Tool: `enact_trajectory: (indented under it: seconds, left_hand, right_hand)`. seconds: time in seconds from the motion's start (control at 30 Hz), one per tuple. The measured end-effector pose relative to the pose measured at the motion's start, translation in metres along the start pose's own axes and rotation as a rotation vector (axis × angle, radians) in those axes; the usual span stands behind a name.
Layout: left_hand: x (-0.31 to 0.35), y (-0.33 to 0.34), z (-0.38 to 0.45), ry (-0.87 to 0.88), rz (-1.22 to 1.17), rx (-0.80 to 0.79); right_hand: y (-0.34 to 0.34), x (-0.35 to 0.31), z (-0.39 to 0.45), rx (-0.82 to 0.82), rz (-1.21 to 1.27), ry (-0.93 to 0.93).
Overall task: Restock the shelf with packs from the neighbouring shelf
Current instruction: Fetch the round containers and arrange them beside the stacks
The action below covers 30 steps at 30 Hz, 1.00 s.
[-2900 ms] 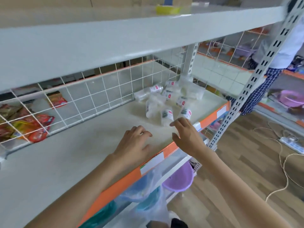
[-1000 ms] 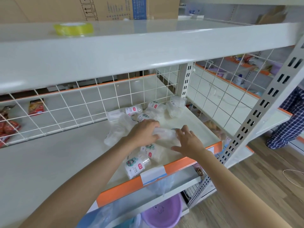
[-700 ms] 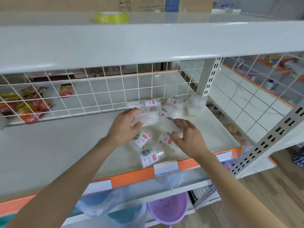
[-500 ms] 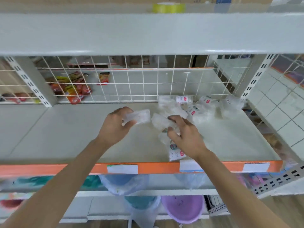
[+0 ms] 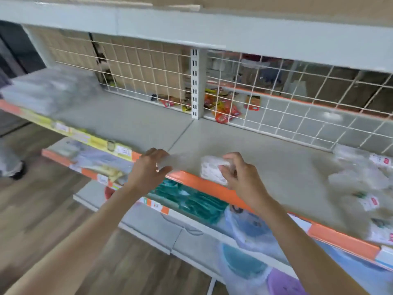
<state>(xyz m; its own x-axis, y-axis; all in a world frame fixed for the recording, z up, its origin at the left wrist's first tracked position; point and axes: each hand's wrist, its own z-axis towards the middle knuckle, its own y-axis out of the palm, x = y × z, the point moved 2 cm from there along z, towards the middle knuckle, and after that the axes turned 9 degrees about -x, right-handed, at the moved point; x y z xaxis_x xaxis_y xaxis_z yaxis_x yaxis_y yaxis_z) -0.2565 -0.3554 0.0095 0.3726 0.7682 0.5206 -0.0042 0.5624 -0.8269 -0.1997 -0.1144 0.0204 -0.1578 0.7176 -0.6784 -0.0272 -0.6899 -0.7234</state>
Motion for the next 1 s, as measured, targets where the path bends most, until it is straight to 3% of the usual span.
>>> enact_trajectory:
  seconds: [0.27, 0.5, 1.0]
  left_hand:
    - [-0.138, -0.094, -0.064, -0.183, 0.026, 0.029]
    - [-0.215, -0.133, -0.076, -0.251, 0.006, 0.106]
    - [-0.353, -0.208, 0.088, -0.207, 0.116, 0.048]
  right_hand:
    - [0.143, -0.117, 0.049, -0.104, 0.014, -0.125]
    - [0.197, -0.175, 0.102, -0.228, -0.009, -0.175]
    - [0.292, -0.211, 0.303, -0.171, 0.108, -0.108]
